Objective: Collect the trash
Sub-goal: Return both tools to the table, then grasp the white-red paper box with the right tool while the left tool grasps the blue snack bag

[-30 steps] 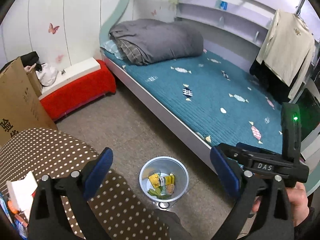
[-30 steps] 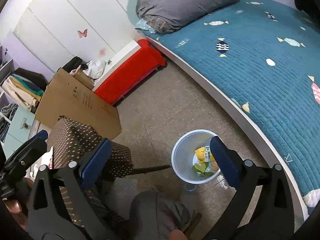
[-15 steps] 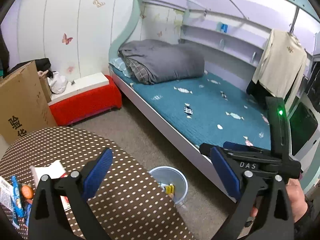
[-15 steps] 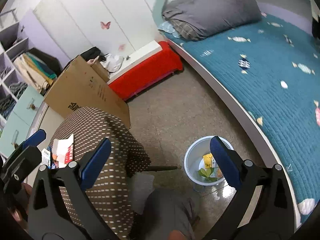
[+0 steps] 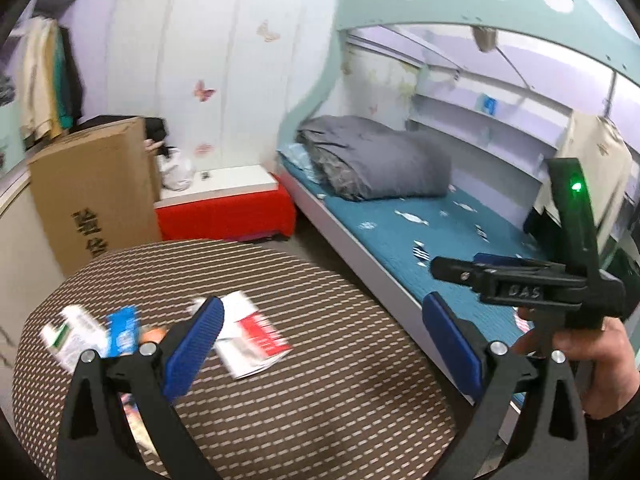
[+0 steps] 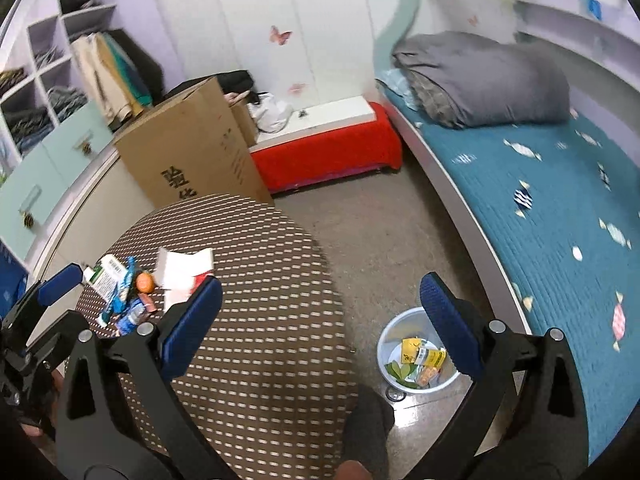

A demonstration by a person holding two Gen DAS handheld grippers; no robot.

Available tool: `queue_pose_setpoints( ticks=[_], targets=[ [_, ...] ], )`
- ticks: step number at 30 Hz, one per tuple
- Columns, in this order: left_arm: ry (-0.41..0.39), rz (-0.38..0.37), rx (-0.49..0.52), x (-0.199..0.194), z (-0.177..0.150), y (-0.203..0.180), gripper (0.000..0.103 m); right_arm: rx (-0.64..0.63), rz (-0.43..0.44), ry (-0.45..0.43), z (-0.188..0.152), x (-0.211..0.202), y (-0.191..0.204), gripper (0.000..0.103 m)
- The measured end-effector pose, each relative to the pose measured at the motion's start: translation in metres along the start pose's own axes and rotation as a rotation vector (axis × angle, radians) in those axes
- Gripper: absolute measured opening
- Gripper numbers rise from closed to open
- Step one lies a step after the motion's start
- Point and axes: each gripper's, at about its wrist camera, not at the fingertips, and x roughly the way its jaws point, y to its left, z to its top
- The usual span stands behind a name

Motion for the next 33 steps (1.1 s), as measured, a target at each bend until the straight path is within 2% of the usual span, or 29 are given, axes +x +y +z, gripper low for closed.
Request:
queue_pose_setpoints(
  ticks=[9,17,26,29,30,31,32,33],
  targets=[
    [0.002,0.125,-0.104,-0.032,-0.030,0.072,0.097,-0.102,0.052,0.049,-0.004,0.025,0.065,0.097],
    [0.042,0.208,-0.164,-0.032,-0.052,0.115,0.097,-0.181,0.102,0.169,-0.019,0.081,0.107,0.097],
    [0.094,0.269,-0.174,-0.021,-0.069,0.133,0.097,-0.223,0.179,0.279,-0.024,0.139,0.138,0.097],
    [0.115,0.278,-0.164,-0.015,-0.073,0.136,0.097,-0.254,0.161,0.307,-0.027,0.157,0.147,0.096],
    [0.122,0.280,-0.158,-0.013,-0.074,0.136,0.097,-0.263,0.161,0.312,-0.028,0.160,0.150,0.091],
    [0.130,0.283,-0.150,-0.010,-0.074,0.136,0.097,-0.281,0.164,0.318,-0.030,0.164,0.153,0.074],
    [0.142,0.282,-0.137,-0.007,-0.075,0.136,0.097,-0.304,0.146,0.305,-0.032,0.165,0.156,0.068],
    [0.154,0.280,-0.122,-0.003,-0.075,0.135,0.097,-0.328,0.133,0.294,-0.034,0.165,0.159,0.068]
  ],
)
